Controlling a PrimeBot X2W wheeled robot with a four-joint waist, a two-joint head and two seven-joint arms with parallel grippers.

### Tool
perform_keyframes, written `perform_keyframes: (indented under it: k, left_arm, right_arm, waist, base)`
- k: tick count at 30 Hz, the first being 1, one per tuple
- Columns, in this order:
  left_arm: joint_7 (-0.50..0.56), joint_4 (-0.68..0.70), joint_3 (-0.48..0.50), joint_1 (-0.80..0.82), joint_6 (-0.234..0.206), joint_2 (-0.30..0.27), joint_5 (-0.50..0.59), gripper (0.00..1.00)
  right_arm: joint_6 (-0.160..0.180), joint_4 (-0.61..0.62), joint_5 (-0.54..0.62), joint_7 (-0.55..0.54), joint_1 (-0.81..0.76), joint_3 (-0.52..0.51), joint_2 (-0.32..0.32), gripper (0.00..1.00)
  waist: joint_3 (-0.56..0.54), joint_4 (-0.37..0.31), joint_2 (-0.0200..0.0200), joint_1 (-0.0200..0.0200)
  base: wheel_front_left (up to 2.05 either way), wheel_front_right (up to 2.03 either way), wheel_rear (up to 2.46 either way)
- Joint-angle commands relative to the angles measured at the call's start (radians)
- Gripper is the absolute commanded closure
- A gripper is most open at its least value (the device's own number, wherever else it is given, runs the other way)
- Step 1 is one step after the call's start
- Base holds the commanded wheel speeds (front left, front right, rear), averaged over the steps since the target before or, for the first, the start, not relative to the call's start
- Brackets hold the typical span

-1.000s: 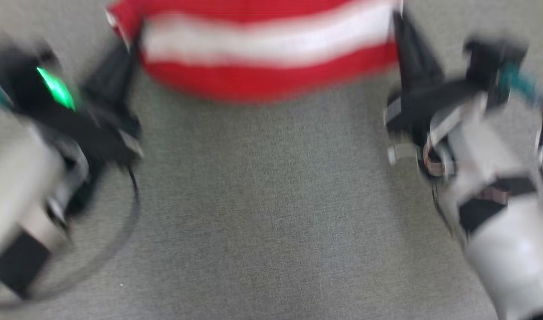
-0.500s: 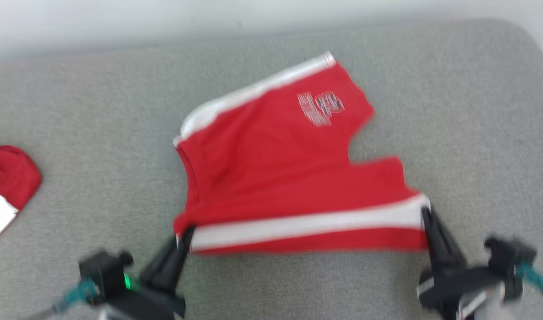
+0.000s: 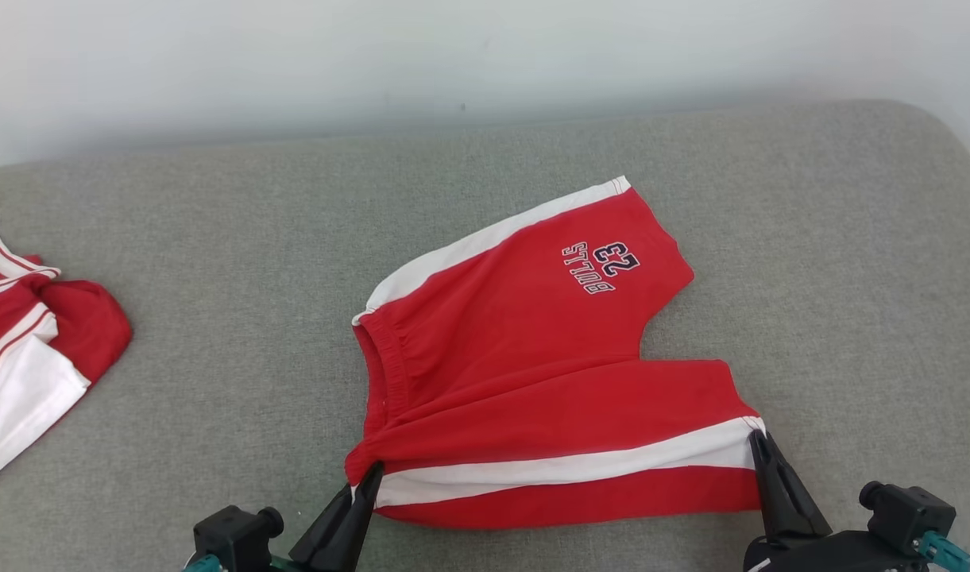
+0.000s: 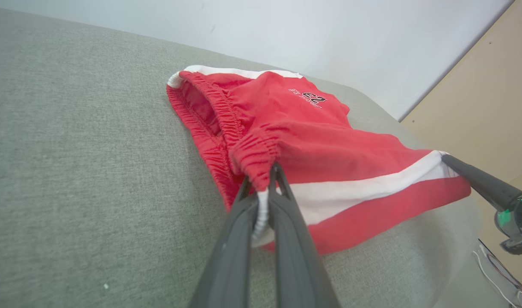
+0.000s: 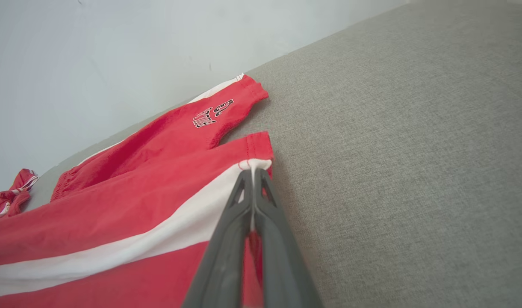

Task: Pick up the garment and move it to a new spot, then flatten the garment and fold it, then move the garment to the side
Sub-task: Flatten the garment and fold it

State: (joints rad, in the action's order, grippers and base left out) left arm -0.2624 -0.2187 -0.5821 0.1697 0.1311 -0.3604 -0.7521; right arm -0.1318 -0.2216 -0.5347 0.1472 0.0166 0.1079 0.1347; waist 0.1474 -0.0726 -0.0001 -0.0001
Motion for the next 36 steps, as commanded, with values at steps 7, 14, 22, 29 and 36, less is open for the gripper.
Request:
perform_keyframes:
  k: [7, 14, 22, 29, 36]
  left_arm:
    - [-0.004, 0.021, -0.013, 0.106, -0.001, -0.028, -0.014, 1.00]
    - [0.034, 0.055, -0.099, 0.439, -0.001, -0.127, -0.073, 1.00]
    - [0.173, -0.011, -0.195, 1.015, -0.001, -0.194, -0.239, 1.00]
    - [0.216, -0.184, -0.281, 1.452, -0.001, -0.188, -0.348, 1.00]
    - [0.167, -0.260, -0.374, 1.650, -0.001, -0.209, -0.398, 1.00]
  right_arm:
    - [0.002, 0.043, 0.027, -0.037, 0.092, 0.003, 0.028, 1.00]
    - [0.002, 0.012, 0.035, -0.096, 0.388, 0.038, 0.069, 1.00]
    - [0.002, -0.209, 0.046, -0.139, 0.929, 0.042, 0.038, 1.00]
    - [0.002, -0.484, 0.099, -0.103, 1.388, -0.023, -0.024, 1.00]
    - [0.002, -0.647, 0.125, -0.025, 1.602, -0.031, -0.054, 1.00]
  waist:
    - [0.001, 0.004, 0.0001, 0.0001]
    - [0.072, -0.012, 0.0001, 0.0001]
    - [0.224, -0.051, 0.0001, 0.0001]
    - [0.373, -0.096, 0.0001, 0.0001]
    - [0.454, -0.117, 0.0001, 0.0001]
  base:
    - [0.00, 0.00, 0.00]
    - [0.00, 0.00, 0.00]
    - [0.00, 0.00, 0.00]
    - [0.00, 0.00, 0.00]
    - [0.00, 0.00, 0.00]
